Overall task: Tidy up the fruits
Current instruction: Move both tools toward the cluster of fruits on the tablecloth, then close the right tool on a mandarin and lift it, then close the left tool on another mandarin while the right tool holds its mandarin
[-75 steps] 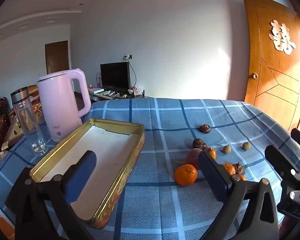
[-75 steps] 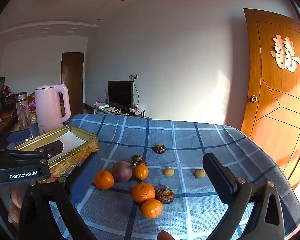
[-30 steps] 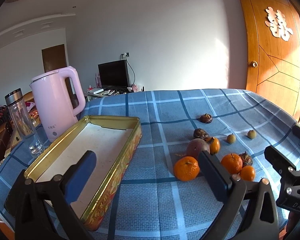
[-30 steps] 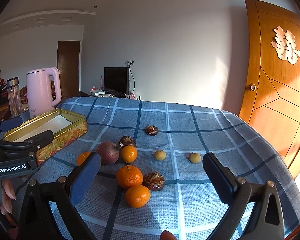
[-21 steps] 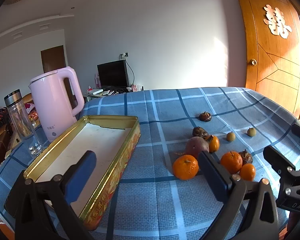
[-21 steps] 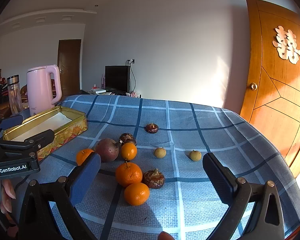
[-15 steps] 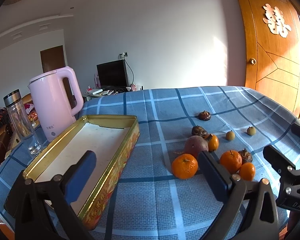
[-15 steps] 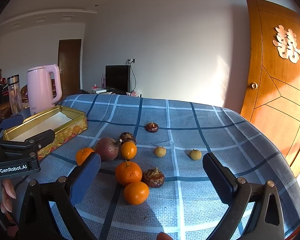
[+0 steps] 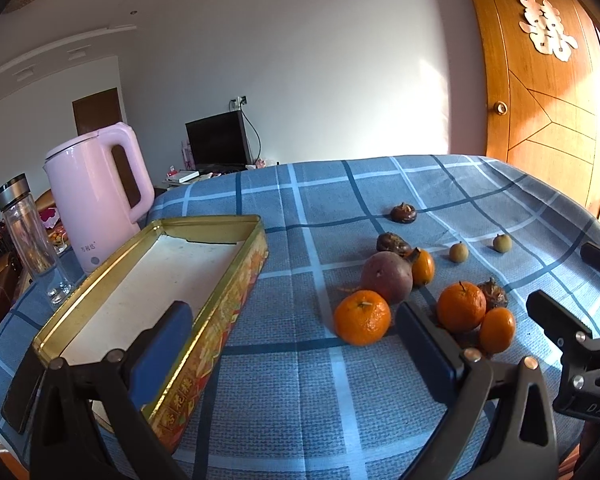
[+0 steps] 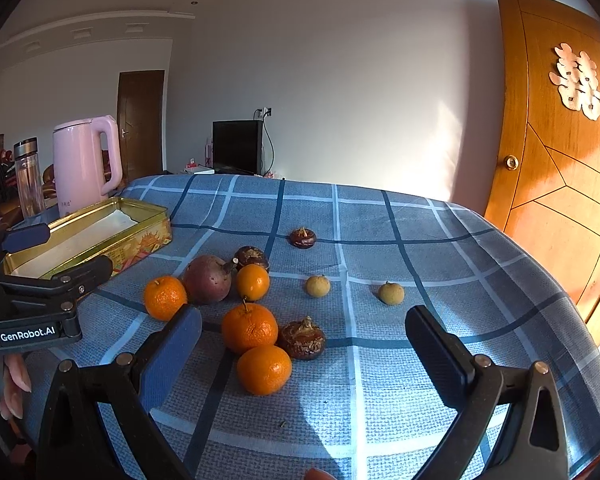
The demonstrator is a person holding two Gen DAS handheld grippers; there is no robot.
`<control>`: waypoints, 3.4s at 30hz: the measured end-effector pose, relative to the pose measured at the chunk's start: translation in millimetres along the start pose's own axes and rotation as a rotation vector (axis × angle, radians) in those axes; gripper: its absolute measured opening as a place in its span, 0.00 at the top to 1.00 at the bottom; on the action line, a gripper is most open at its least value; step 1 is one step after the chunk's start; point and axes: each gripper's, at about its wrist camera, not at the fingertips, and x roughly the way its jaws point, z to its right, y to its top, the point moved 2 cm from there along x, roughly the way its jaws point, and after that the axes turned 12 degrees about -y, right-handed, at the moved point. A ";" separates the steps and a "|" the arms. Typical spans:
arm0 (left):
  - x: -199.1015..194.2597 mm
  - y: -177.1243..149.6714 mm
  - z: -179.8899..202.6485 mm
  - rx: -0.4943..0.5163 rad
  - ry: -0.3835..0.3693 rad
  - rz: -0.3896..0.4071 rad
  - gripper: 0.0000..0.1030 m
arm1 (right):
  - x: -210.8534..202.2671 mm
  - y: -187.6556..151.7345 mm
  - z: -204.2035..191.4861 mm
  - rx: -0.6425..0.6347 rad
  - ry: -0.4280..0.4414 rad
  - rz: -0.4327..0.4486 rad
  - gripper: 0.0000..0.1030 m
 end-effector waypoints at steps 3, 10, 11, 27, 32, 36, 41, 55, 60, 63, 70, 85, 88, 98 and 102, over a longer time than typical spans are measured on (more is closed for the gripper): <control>9.3 -7.2 2.6 0.013 -0.009 -0.026 0.00 | 5.9 -10.0 5.2 -0.001 -0.002 -0.022 0.01; 24.5 -14.8 7.2 0.015 -0.033 -0.076 0.00 | 18.7 -33.1 9.5 -0.022 0.028 -0.103 0.06; 24.4 -14.5 8.4 0.012 -0.046 -0.078 0.00 | 19.6 -32.8 8.1 -0.032 0.028 -0.107 0.09; 30.7 -3.7 22.3 0.031 -0.125 -0.107 0.03 | 54.5 -34.0 -20.0 -0.133 0.216 -0.311 0.59; 35.6 1.2 33.7 0.047 -0.156 -0.126 0.03 | 44.0 -32.1 -16.3 -0.115 0.195 -0.253 0.59; 42.4 5.5 47.9 0.056 -0.195 -0.151 0.05 | 41.3 -26.7 3.2 -0.070 0.116 -0.202 0.59; 58.2 6.3 77.0 0.084 -0.260 -0.206 0.13 | 43.2 -19.3 33.0 -0.023 0.032 -0.175 0.59; 96.6 2.8 105.2 0.097 -0.347 -0.311 0.46 | 48.3 -23.1 44.2 0.000 0.052 -0.187 0.59; 99.4 2.5 105.6 0.092 -0.365 -0.317 0.50 | 46.4 -22.9 41.8 -0.015 0.033 -0.173 0.59; 99.3 3.1 103.7 0.075 -0.379 -0.315 0.51 | 45.3 -23.0 42.2 -0.014 0.031 -0.168 0.59; 88.2 6.6 101.1 0.090 -0.359 -0.251 0.51 | 38.7 -22.5 43.1 -0.012 0.032 -0.125 0.59; 67.4 12.6 92.3 0.094 -0.322 -0.127 0.52 | 25.9 -22.2 44.8 0.005 0.039 -0.042 0.59; 62.1 13.5 90.8 0.096 -0.313 -0.101 0.52 | 23.1 -22.2 45.3 0.006 0.040 -0.024 0.59; 49.1 15.4 86.7 0.095 -0.299 -0.034 0.52 | 16.9 -22.5 44.2 0.000 0.035 0.021 0.59; 44.8 15.5 83.8 0.093 -0.294 -0.014 0.52 | 14.7 -22.1 42.4 -0.011 0.025 0.039 0.59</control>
